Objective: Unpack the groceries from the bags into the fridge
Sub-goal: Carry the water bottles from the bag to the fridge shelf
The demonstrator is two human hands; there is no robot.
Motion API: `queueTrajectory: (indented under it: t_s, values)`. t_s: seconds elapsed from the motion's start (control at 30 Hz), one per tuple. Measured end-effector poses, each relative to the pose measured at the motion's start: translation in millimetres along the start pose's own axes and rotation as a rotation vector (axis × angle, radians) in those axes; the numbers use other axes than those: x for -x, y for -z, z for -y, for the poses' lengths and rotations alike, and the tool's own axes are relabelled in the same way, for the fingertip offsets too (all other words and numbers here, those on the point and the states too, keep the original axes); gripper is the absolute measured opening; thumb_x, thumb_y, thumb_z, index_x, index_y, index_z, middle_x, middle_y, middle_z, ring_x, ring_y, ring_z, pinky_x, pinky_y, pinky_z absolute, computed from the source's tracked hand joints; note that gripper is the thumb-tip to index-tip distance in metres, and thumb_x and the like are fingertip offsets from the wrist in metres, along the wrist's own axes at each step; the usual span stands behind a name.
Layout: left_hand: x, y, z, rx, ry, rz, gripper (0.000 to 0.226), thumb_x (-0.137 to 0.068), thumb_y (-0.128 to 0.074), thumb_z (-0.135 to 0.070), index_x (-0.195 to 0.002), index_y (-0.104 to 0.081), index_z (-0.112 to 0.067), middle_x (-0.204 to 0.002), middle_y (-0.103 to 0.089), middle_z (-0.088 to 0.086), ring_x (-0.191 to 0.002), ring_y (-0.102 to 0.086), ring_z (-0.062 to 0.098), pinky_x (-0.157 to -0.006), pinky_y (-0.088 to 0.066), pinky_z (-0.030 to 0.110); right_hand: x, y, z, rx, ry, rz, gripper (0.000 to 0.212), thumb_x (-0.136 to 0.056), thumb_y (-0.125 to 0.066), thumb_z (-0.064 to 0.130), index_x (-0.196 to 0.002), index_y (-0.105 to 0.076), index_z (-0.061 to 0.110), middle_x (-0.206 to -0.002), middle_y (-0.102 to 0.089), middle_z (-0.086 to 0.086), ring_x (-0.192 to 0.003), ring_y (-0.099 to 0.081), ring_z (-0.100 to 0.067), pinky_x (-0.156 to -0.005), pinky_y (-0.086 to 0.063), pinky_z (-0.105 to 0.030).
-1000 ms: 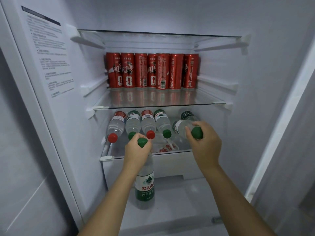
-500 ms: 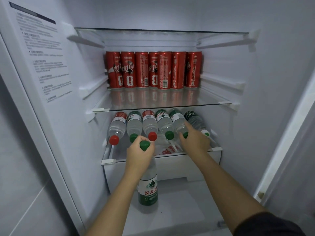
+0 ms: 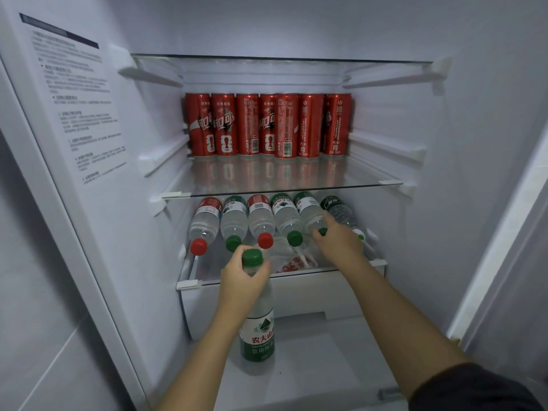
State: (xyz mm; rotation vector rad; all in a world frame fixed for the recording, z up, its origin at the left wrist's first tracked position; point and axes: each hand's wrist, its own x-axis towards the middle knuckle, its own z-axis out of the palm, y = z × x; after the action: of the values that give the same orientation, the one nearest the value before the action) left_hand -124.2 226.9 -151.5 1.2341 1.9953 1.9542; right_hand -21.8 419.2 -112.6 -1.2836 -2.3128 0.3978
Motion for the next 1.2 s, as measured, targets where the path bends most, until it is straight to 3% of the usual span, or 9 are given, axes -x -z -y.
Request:
queueTrajectory:
  t_s: [0.1,0.17,0.23,0.3,0.47,0.67,0.8,0.97,1.2]
  values:
    - [17,3,5,0.094,-0.015,0.037,0.019,-0.083,-0.075,-0.026,-0.094,-0.061,-0.033,-0.093,-0.069,-0.018,-0.086,-0.064,-0.003,-0.071,-0.046,0.005,22,18,9,-0.173,-0.022,-0.159,0.061,-0.095,-0.052,0.036,-0.15,-0.031,0.024,-0.14,-0.049,-0.011,-0.111,-0.057,-0.031,-0.084,-0.048,-0.041]
    - [24,4,9,0.116,-0.022,0.038,0.025,-0.076,-0.074,-0.033,-0.097,-0.06,-0.036,-0.095,-0.069,-0.018,-0.087,-0.066,-0.001,-0.072,-0.048,0.008,42,27,25,-0.35,0.111,-0.242,0.039,-0.093,-0.054,0.031,-0.131,-0.051,0.024,-0.119,-0.061,-0.003,-0.089,-0.061,-0.019,-0.072,-0.051,-0.037]
    - [29,4,15,0.122,0.0,0.04,0.036,-0.07,-0.074,-0.039,-0.102,-0.059,-0.033,-0.096,-0.07,-0.018,-0.087,-0.067,0.0,-0.072,-0.049,0.009,60,34,43,-0.472,0.242,-0.159,0.015,-0.093,-0.055,0.033,-0.105,-0.062,0.028,-0.086,-0.065,0.008,-0.071,-0.059,-0.011,-0.064,-0.053,-0.035]
    - [34,3,24,0.116,0.059,0.05,0.047,-0.064,-0.076,-0.044,-0.106,-0.057,-0.032,-0.097,-0.07,-0.019,-0.088,-0.068,0.0,-0.072,-0.051,0.01,75,40,61,-0.485,0.364,-0.009,0.015,-0.094,-0.054,0.04,-0.093,-0.064,0.028,-0.069,-0.059,0.012,-0.062,-0.056,-0.006,-0.059,-0.051,-0.034]
    - [49,4,51,0.098,0.128,0.059,0.059,-0.059,-0.081,-0.042,-0.112,-0.059,-0.031,-0.1,-0.07,-0.018,-0.093,-0.066,-0.002,-0.073,-0.05,0.01,94,31,89,-0.079,0.546,0.23,0.033,-0.089,-0.048,0.063,-0.089,-0.057,0.031,-0.075,-0.06,0.01,-0.07,-0.058,-0.011,-0.058,-0.045,-0.03]
    - [68,-5,82,0.006,0.32,0.061,0.051,-0.064,-0.086,-0.013,-0.103,-0.056,-0.031,-0.089,-0.068,-0.014,-0.081,-0.063,-0.011,-0.059,-0.048,0.007,95,15,91,0.009,0.557,0.218,0.024,-0.092,-0.05,0.045,-0.087,-0.045,0.021,-0.071,-0.052,0.003,-0.061,-0.047,-0.014,-0.05,-0.03,-0.027]
    - [73,-5,93,-0.105,0.337,0.139,0.05,-0.056,-0.078,-0.035,-0.099,-0.058,-0.021,-0.088,-0.067,-0.004,-0.074,-0.061,-0.011,-0.058,-0.045,0.007,94,10,89,0.039,0.583,0.2,0.023,-0.093,-0.047,0.044,-0.087,-0.042,0.022,-0.071,-0.052,0.001,-0.06,-0.047,-0.016,-0.05,-0.031,-0.028]
    - [73,-10,90,-0.309,0.35,0.205,0.047,-0.046,-0.068,-0.054,-0.088,-0.047,-0.044,-0.075,-0.061,-0.021,-0.075,-0.055,-0.017,-0.049,-0.038,0.003,90,13,71,-0.062,0.49,0.239,0.022,-0.091,-0.046,0.042,-0.088,-0.043,0.02,-0.071,-0.054,-0.001,-0.067,-0.054,-0.024,-0.058,-0.04,-0.033]
    - [64,-12,62,-0.36,0.186,0.369,0.042,-0.054,-0.073,-0.052,-0.088,-0.049,-0.05,-0.082,-0.059,-0.03,-0.073,-0.055,-0.021,-0.054,-0.04,0.002,91,27,18,-0.234,0.319,0.226,0.024,-0.093,-0.05,0.031,-0.075,-0.039,0.019,-0.066,-0.043,-0.001,-0.06,-0.04,-0.017,-0.059,-0.034,-0.034]
